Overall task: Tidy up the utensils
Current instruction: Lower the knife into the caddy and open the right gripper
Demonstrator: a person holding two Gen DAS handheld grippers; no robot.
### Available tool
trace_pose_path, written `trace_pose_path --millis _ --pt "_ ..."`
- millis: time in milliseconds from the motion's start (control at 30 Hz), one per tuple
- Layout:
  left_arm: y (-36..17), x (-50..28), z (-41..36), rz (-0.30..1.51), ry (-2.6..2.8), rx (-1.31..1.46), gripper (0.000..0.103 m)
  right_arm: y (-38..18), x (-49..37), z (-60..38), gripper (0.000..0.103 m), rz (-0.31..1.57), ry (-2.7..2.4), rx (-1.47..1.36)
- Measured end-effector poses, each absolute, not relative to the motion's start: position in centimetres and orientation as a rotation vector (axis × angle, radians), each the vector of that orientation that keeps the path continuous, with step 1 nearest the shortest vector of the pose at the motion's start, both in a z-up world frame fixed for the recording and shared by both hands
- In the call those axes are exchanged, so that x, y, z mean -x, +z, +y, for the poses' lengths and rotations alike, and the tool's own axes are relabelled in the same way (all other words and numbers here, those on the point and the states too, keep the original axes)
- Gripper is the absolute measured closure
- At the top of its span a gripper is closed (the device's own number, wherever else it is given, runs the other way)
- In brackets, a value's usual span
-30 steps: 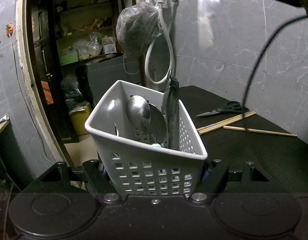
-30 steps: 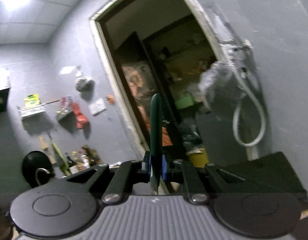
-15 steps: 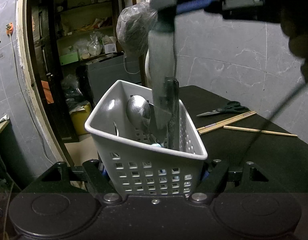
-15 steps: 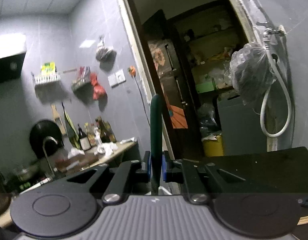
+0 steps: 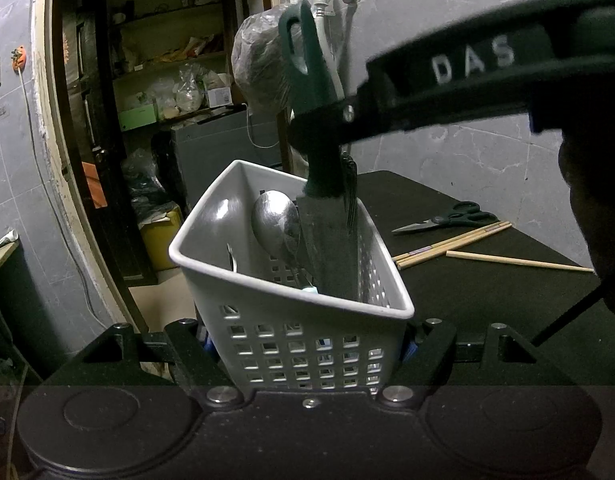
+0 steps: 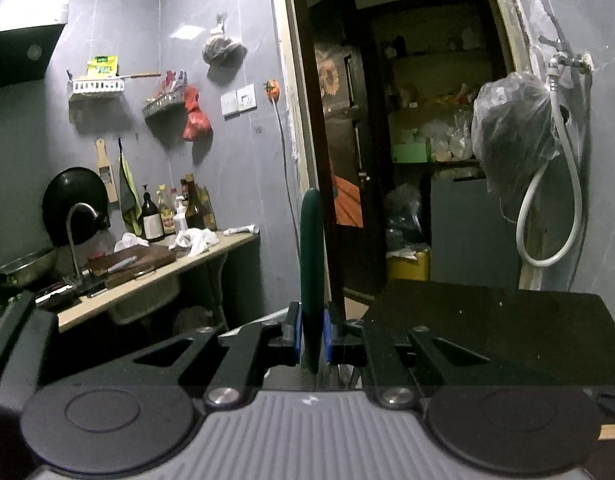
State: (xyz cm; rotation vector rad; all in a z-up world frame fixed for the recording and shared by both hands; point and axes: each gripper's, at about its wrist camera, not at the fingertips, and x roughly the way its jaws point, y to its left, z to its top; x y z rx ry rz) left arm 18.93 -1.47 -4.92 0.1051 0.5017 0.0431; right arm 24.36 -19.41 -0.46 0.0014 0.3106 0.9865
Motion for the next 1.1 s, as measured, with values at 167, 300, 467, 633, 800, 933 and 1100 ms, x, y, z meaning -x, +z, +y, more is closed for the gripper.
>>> trace_pose_path --millis 167,300,467,633,800,933,1100 --pt "-4.9 -18.9 -1.5 0.502 0.043 -0.105 0.025 -1.1 -24.4 -19.4 0.091 0.341 0.978 0.006" --pt "-4.9 -18.9 -1.5 0.502 0.043 -0.106 0.025 -1.6 -24.4 -19.4 0.091 0.365 0.974 0.012" --pt "-4.9 -18.9 -1.5 0.502 0.043 -0.105 0.025 -2.0 -24.6 -19.3 0.091 0.384 0.976 0.02" --pt "-4.9 -18.9 -1.5 0.502 0.043 -0.105 0.025 -2.2 -24.7 -19.3 0.089 0.399 0.979 0.03" --pt "-4.9 -18.9 -1.5 0.502 0.044 -0.106 0.025 -2.1 -24.7 -19.2 0.087 0.398 0.981 0.031" --pt "-4.9 -18.9 -1.5 0.502 0.044 -0.107 0.025 -1.8 -24.7 -19.4 0.073 0.384 0.977 0.028" --pt "-4.9 -18.9 -1.5 0.501 0.044 -0.107 0.025 -0.8 -24.6 -20.3 0.041 0.337 0.954 0.007"
